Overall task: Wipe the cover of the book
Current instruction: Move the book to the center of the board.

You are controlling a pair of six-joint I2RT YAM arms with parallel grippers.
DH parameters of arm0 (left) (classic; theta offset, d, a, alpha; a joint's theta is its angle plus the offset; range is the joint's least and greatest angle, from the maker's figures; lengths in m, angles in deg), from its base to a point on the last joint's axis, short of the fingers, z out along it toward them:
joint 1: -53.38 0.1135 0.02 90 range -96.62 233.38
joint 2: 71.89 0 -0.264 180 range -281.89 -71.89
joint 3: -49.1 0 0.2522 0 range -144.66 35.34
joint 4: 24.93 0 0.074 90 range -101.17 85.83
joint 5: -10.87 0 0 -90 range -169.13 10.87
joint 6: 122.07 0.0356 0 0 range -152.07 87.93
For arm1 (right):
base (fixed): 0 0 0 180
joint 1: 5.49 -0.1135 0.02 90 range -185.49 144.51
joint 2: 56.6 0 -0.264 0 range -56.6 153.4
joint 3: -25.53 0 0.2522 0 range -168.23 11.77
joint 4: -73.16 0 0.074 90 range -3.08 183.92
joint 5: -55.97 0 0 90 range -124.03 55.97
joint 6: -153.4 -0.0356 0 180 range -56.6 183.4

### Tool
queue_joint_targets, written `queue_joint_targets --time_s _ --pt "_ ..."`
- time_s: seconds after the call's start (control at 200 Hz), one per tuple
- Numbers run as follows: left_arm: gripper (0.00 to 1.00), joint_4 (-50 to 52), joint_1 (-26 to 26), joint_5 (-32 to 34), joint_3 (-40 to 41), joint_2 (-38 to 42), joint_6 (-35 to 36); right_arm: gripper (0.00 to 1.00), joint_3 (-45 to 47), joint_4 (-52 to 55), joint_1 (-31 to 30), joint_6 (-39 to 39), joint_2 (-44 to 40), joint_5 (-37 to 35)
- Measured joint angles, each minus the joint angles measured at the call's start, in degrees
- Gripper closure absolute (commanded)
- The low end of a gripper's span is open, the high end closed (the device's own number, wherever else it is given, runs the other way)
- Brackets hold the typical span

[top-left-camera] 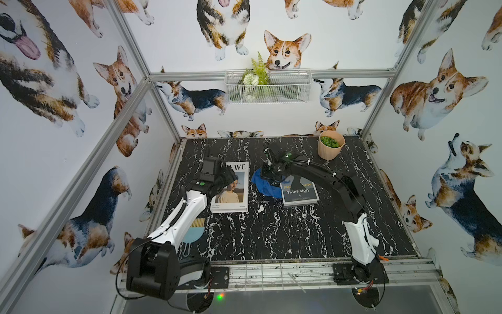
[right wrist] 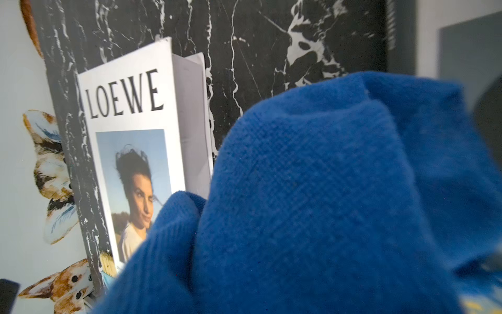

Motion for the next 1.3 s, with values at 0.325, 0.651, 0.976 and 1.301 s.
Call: queue_joint_targets --time_s 0.325,0.651,0.976,1.301 --pt "0.22 -1.8 13.7 -6.1 5.3 -7.5 0.3 1.0 11.7 -3.2 6.0 -1.2 -0.4 1.0" --pt "0.24 -9.4 13.6 -9.3 6.0 -17.1 2.2 1.0 25.5 -5.0 10.9 -0.2 -9.8 -0.4" --pt "0.26 -14.3 8.9 -14.4 4.3 -20.9 4.4 1.0 14.6 -6.2 5.9 -0.4 -2.9 3.7" --pt "0.29 -19.0 5.1 -21.0 4.3 -23.9 4.8 1.0 8.1 -5.2 3.5 -0.4 2.5 5.4"
